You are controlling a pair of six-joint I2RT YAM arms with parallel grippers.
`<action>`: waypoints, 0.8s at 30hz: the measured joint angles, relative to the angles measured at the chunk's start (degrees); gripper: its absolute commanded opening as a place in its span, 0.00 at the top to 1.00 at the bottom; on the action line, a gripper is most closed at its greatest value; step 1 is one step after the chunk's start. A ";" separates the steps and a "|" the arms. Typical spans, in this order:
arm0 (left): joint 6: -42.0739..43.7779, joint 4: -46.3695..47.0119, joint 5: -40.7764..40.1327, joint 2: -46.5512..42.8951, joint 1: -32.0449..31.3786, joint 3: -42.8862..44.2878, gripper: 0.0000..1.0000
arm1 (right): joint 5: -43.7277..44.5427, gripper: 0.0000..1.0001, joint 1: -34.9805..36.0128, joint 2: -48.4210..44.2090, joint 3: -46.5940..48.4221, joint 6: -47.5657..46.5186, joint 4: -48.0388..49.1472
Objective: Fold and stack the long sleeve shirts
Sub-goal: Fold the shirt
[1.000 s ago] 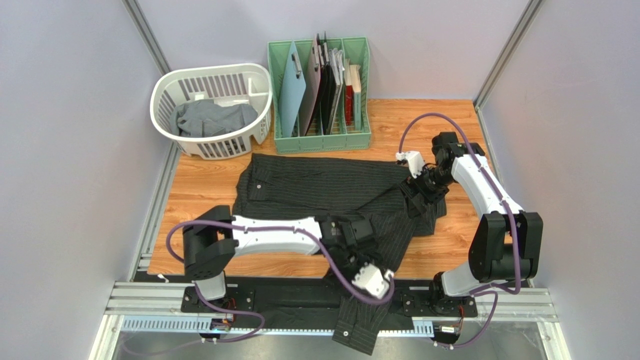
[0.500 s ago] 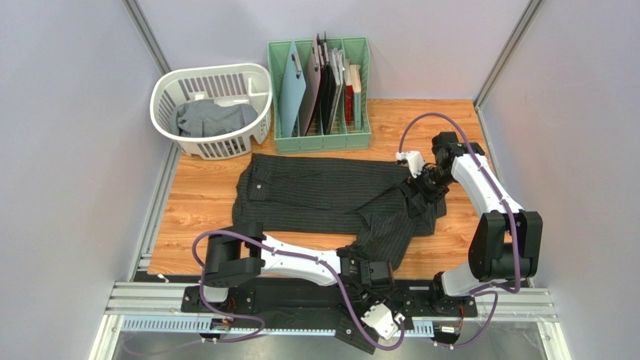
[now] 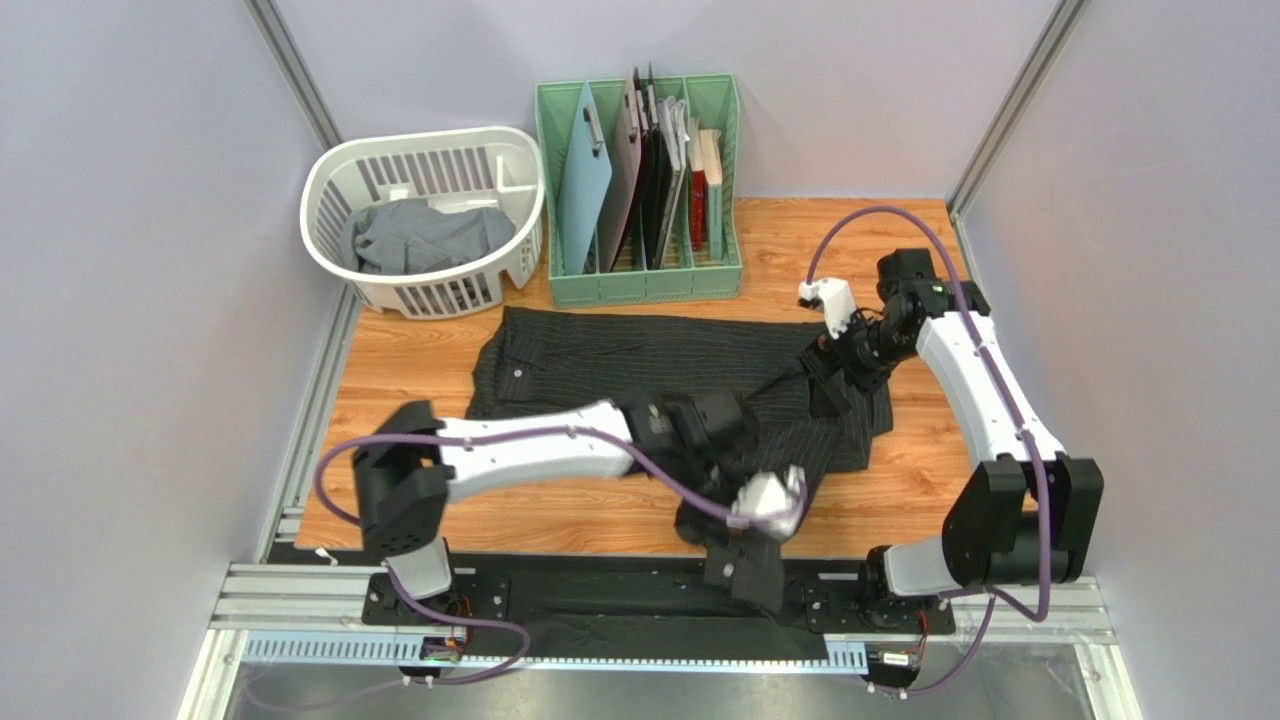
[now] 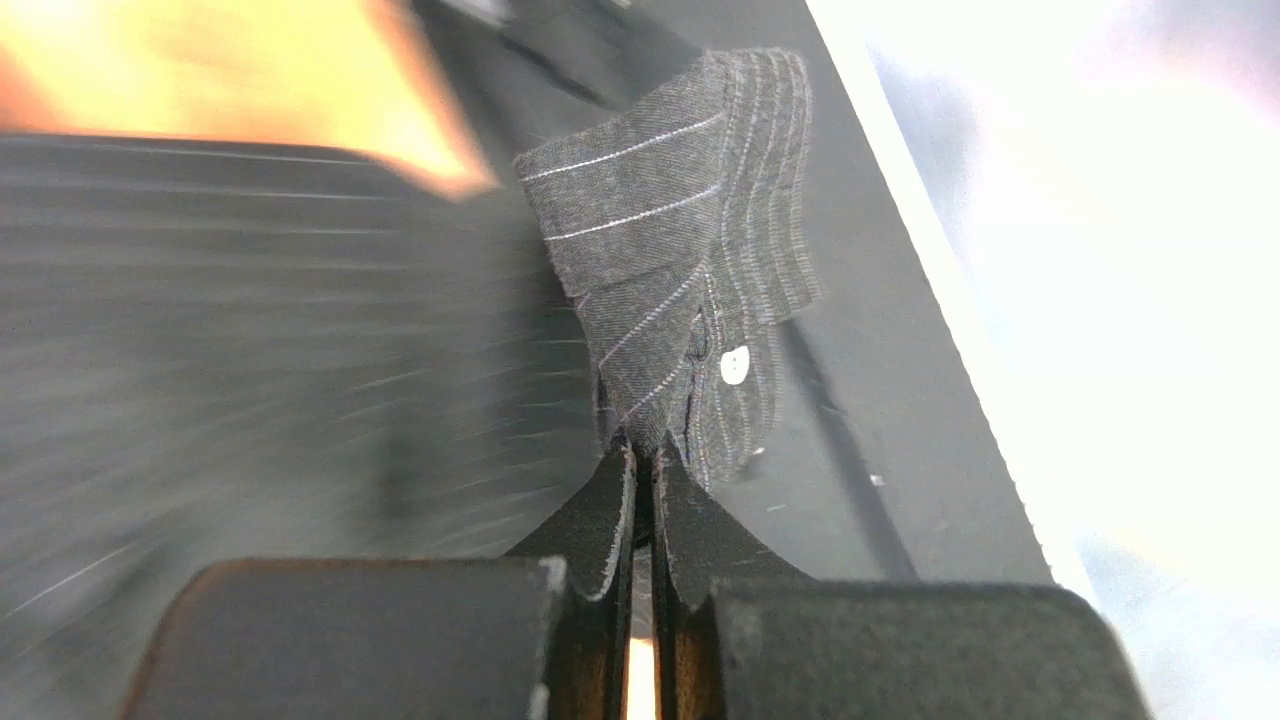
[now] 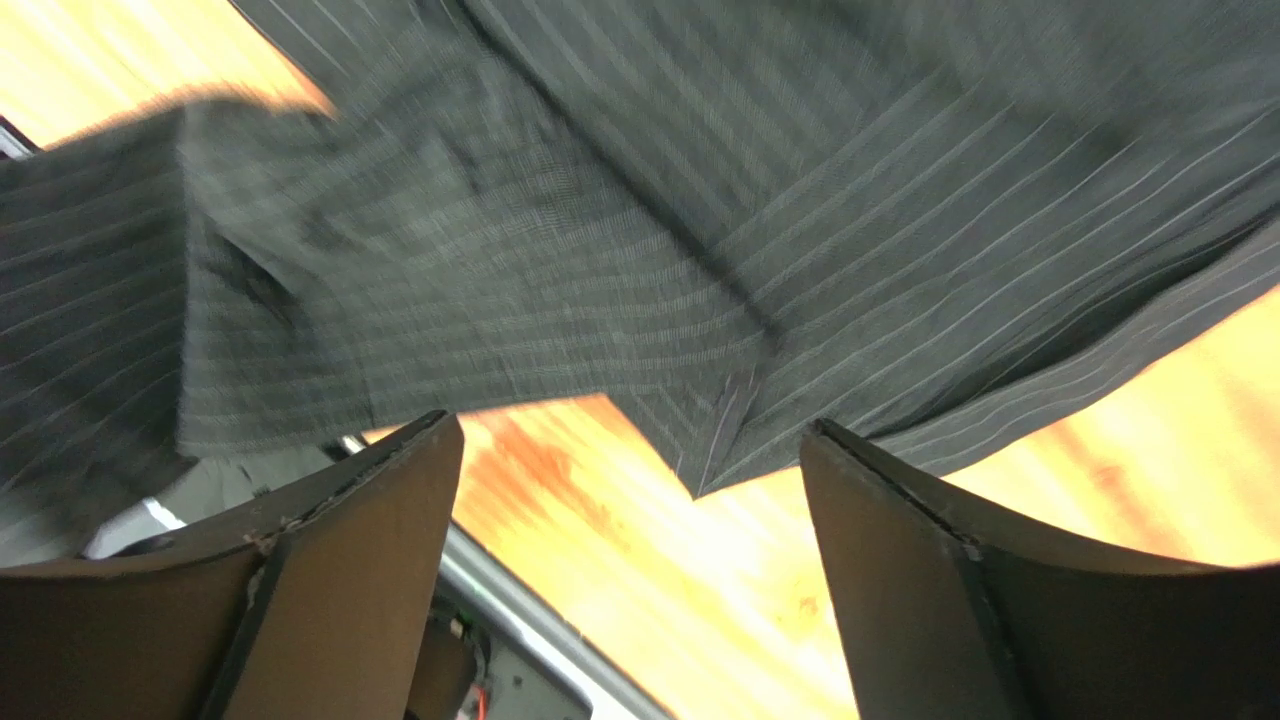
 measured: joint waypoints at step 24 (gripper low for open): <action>-6.67 -7.67 32.48 -4.11 22.25 10.32 1.00 | -24.30 0.01 1.36 -41.77 -11.32 -27.34 -4.33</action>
